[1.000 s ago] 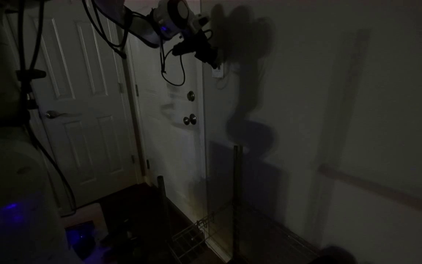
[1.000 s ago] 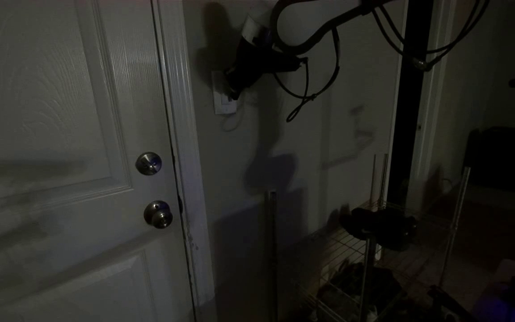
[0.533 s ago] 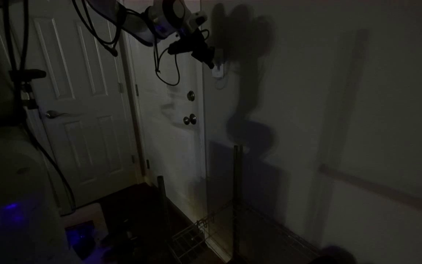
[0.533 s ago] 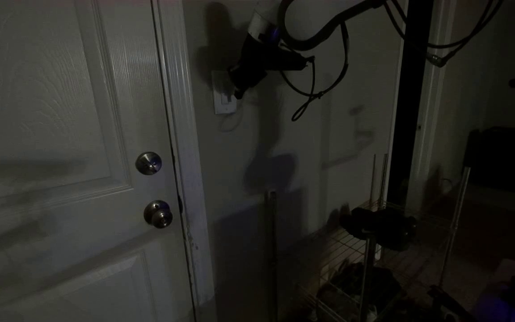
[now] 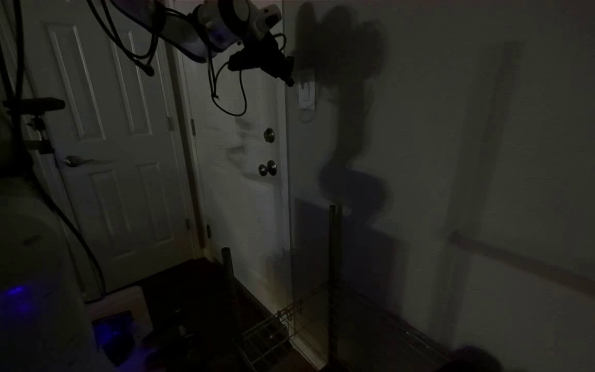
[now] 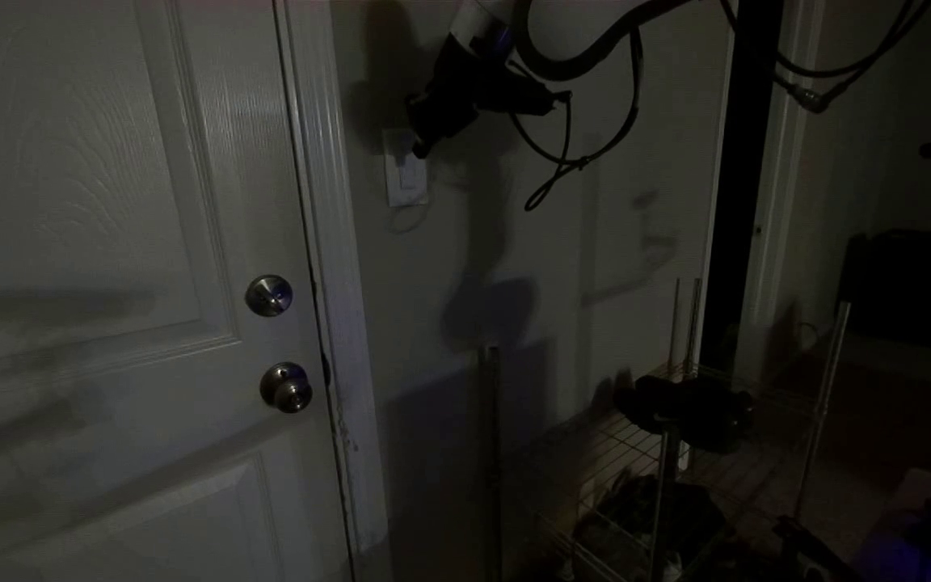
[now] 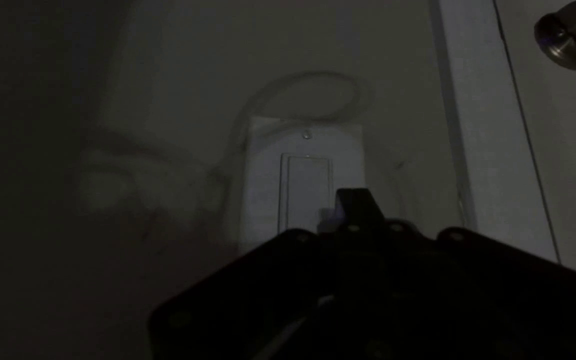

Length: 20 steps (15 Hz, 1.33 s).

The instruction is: Turn on the light

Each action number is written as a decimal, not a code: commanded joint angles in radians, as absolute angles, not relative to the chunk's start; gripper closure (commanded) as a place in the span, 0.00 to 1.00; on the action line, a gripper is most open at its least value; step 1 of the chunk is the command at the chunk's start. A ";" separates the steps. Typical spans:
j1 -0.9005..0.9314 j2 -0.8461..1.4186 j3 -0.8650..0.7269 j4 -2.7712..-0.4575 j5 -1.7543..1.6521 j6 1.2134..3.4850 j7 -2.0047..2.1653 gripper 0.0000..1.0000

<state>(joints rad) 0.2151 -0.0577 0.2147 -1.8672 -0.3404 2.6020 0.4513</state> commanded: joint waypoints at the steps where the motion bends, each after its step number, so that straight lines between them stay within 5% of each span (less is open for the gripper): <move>1: 0.208 -0.044 0.237 -1.859 -0.351 2.609 0.469 1.00; 20: 0.230 0.077 0.168 -1.717 -0.533 2.602 0.636 1.00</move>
<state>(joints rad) 0.2236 0.0584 0.1866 -1.7437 -0.4668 2.5965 0.5702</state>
